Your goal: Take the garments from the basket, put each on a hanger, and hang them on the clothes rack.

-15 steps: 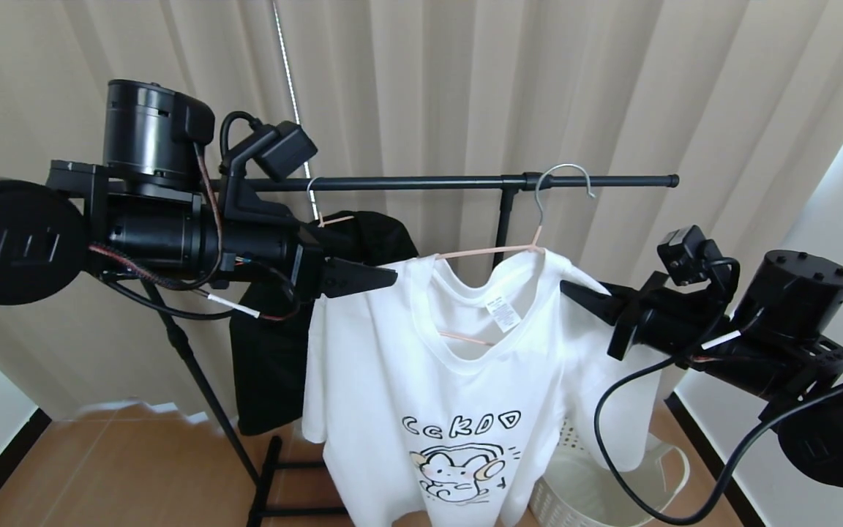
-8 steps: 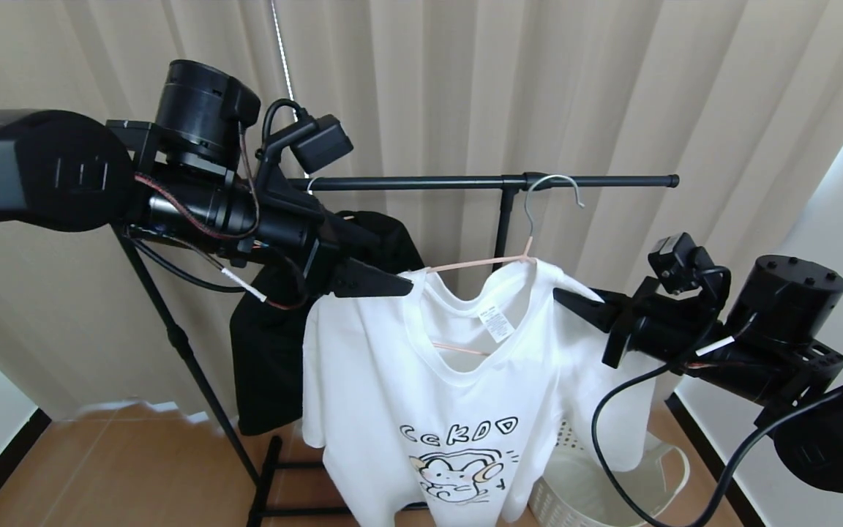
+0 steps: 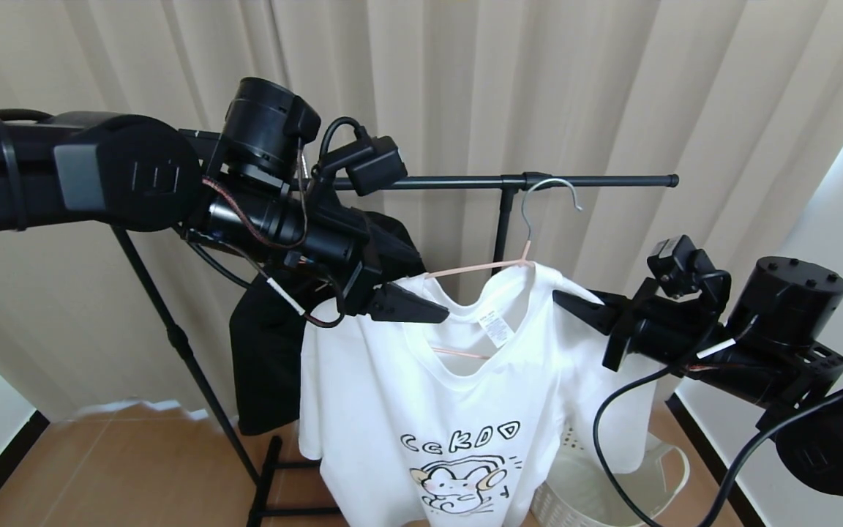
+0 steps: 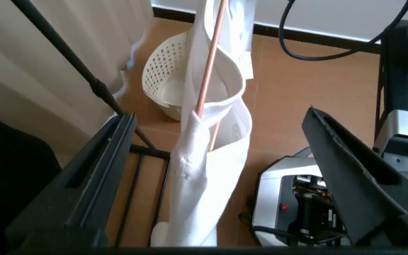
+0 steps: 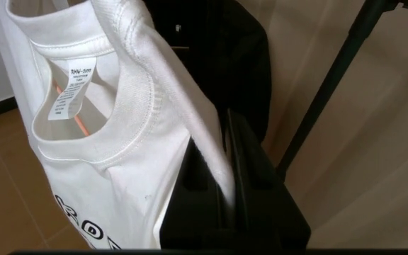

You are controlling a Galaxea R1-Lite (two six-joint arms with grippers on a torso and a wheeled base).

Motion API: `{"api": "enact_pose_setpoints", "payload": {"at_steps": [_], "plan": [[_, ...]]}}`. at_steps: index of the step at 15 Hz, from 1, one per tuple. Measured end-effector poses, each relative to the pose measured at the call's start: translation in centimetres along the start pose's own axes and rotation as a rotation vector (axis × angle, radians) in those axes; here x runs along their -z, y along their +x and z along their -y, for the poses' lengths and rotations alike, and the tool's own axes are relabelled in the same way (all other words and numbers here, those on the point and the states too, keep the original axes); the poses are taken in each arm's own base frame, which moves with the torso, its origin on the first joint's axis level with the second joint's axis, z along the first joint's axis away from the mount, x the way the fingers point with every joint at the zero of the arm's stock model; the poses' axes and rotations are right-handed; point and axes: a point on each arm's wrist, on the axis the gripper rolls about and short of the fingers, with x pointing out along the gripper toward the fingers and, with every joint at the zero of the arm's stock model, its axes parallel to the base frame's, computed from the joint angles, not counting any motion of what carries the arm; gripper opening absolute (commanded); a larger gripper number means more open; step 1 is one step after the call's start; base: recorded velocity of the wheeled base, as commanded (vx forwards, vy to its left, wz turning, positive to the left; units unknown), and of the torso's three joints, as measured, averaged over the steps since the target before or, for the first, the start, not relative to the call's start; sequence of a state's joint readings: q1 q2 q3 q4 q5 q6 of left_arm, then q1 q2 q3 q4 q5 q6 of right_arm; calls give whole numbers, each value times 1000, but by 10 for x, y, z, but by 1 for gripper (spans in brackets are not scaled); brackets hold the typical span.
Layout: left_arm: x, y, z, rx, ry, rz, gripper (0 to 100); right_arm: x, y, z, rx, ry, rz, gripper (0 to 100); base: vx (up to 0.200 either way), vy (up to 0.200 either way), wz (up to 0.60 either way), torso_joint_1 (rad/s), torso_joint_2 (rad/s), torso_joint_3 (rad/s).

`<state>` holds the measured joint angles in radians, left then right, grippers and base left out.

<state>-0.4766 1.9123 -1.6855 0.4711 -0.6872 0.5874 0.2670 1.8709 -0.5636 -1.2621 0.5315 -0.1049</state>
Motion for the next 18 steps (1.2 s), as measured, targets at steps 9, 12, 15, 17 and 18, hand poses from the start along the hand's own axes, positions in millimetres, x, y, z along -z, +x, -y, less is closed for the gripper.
{"api": "enact_pose_setpoints", "payload": {"at_steps": [9, 12, 15, 17, 18], "plan": [[-5, 5, -2, 43, 1, -59, 100, -4, -4, -2, 0, -9, 10, 0, 0, 0, 0, 0, 0, 0], [-1, 12, -6, 40, -7, -72, 100, -6, -5, -4, -4, -13, 15, 0, 0, 0, 0, 0, 0, 0], [4, 18, -9, 49, -17, -83, 100, -9, -5, -7, -13, -17, 22, 0, 0, 0, 0, 0, 0, 0], [6, 22, -10, 55, -22, -89, 100, -9, -5, -8, -13, -17, 23, 0, 0, 0, 0, 0, 0, 0], [7, 23, -10, 56, -24, -92, 100, -10, -5, -8, -13, -17, 23, 0, 0, 0, 0, 0, 0, 0]]}}
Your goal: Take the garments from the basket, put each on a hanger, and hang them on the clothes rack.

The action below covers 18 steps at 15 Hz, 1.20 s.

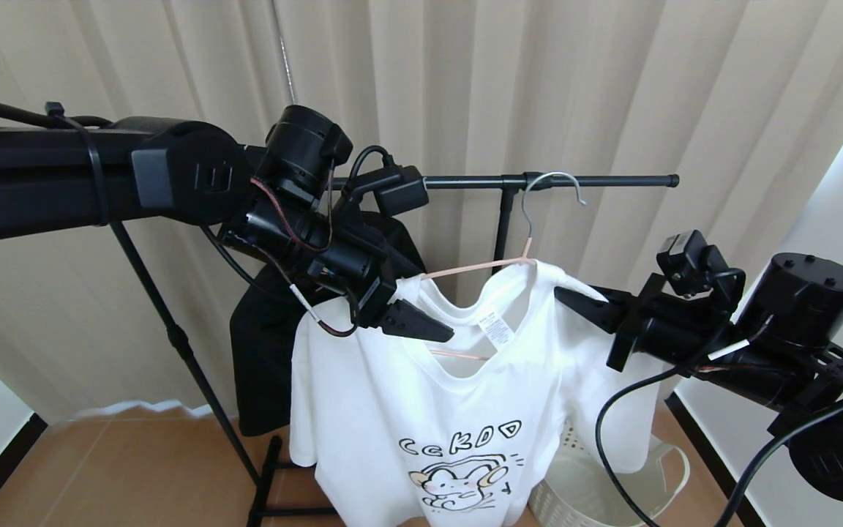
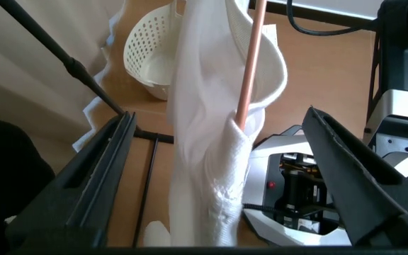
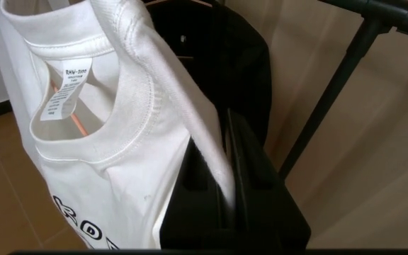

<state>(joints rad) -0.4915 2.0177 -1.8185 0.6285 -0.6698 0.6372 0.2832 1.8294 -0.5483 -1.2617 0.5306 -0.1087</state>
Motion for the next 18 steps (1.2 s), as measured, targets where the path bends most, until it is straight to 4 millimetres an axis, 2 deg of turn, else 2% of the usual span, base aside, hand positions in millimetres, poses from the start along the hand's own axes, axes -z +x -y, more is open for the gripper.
{"api": "enact_pose_setpoints", "payload": {"at_steps": [8, 9, 18], "plan": [[0, 5, 3, 10, 2, -10, 100, -3, 0, 1, 3, -6, 11, 0, 0, 0, 0, 0, 0, 0], [0, 5, 3, 11, 1, -11, 0, -4, 0, 1, 3, -7, 13, 0, 0, 0, 0, 0, 0, 0], [0, 1, 5, 7, 1, -11, 0, -5, 0, 0, 3, -16, 27, 0, 0, 0, 0, 0, 0, 0]]}}
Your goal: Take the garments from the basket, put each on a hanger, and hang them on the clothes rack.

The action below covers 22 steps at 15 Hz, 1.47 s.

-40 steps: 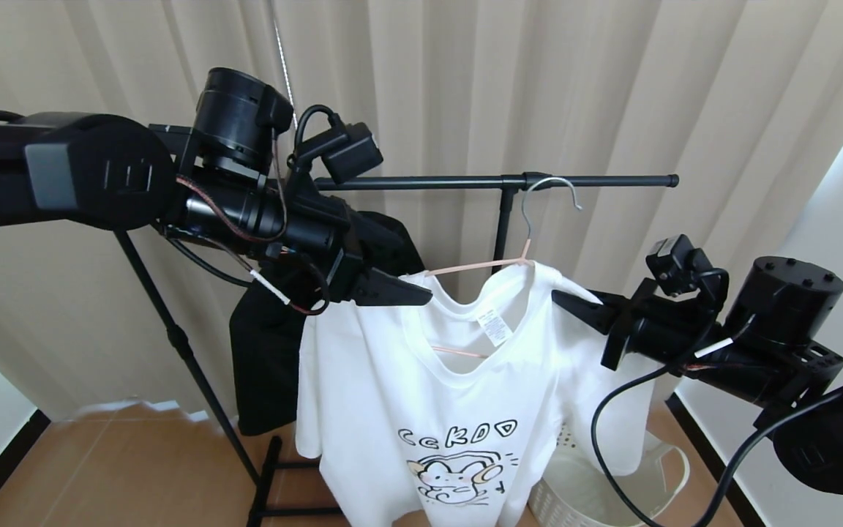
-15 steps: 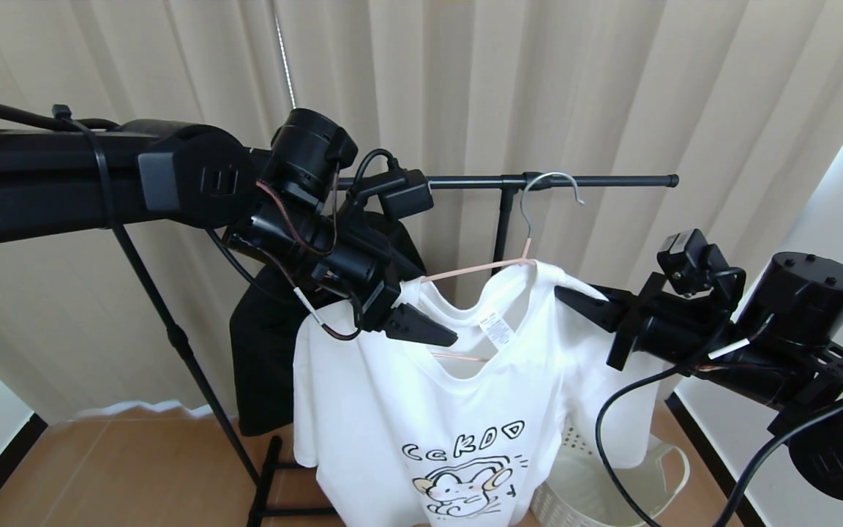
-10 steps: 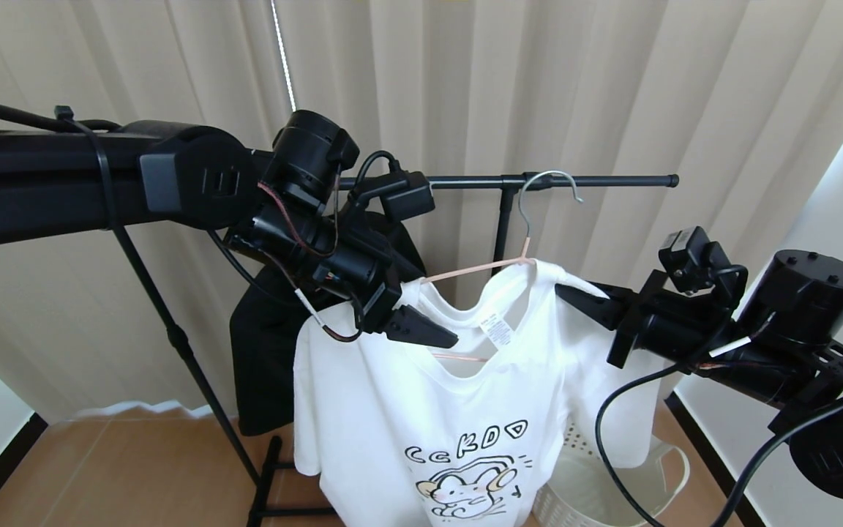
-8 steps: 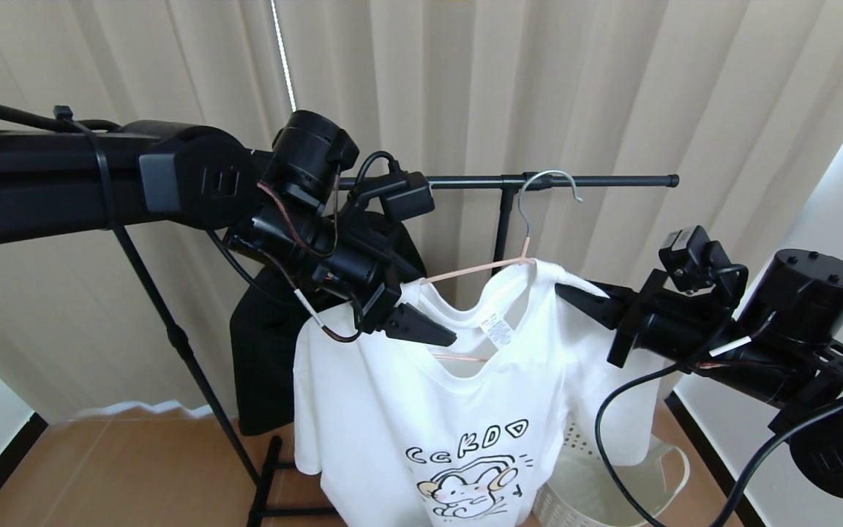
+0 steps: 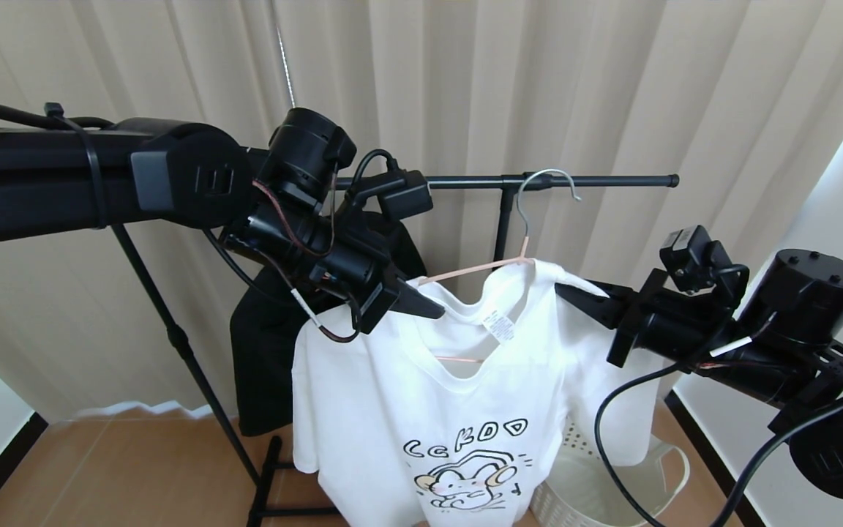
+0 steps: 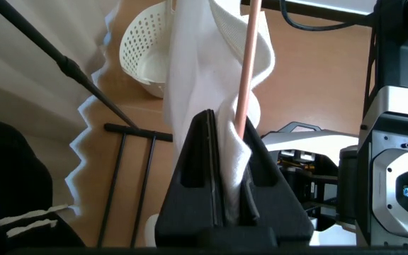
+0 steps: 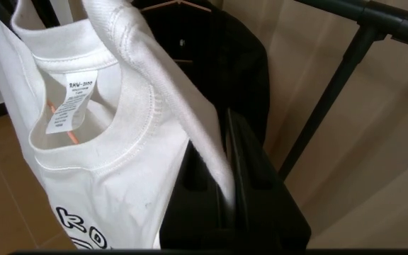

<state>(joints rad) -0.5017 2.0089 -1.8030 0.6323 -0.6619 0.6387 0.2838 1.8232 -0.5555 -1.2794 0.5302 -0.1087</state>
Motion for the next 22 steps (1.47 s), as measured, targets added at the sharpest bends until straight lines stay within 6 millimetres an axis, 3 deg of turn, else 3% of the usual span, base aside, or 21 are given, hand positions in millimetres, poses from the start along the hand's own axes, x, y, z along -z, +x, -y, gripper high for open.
{"api": "enact_pose_setpoints", "payload": {"at_steps": [6, 7, 16, 22], "plan": [[-3, -6, 2, -14, 8, 10, 0, -1, -3, -2, 4, -27, 34, 0, 0, 0, 0, 0, 0, 0], [-4, -7, 2, -16, 10, 12, 0, -1, -4, -2, 2, -26, 33, 100, 0, 0, 0, 0, 0, 0], [-3, -21, -4, -60, 7, 36, 0, -9, -8, 10, 46, -43, 55, 100, 0, 0, 0, 0, 0, 0], [2, -48, -2, -126, 8, 63, 0, -12, -11, 16, 68, -52, 64, 100, 0, 0, 0, 0, 0, 0]]}}
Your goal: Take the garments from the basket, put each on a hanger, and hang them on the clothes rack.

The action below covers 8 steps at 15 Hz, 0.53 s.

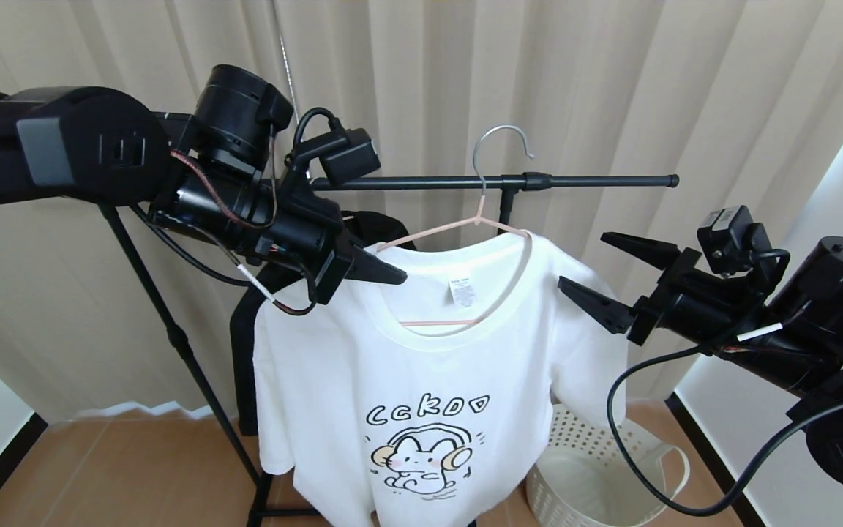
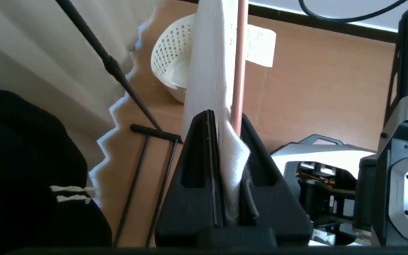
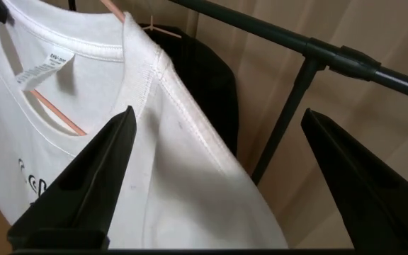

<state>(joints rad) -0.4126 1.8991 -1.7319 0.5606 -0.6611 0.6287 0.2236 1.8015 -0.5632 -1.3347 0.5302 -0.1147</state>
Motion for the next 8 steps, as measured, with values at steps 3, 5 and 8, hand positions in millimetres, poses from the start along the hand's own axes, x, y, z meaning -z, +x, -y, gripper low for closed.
{"api": "enact_pose_setpoints", "payload": {"at_steps": [3, 5, 8], "plan": [[10, -9, -1, -56, 17, 39, 0, 1, 0, 1, 1, 2, -5, 100, 0, 0, 0, 0, 0, 0], [18, -15, 4, -90, 20, 67, 0, 4, 1, 4, 10, 5, -13, 100, 0, 0, 0, 0, 0, 0], [28, -28, 9, -146, 24, 106, 0, 16, 4, 7, 12, -27, -43, 100, 0, 0, 0, 0, 0, 0]]}}
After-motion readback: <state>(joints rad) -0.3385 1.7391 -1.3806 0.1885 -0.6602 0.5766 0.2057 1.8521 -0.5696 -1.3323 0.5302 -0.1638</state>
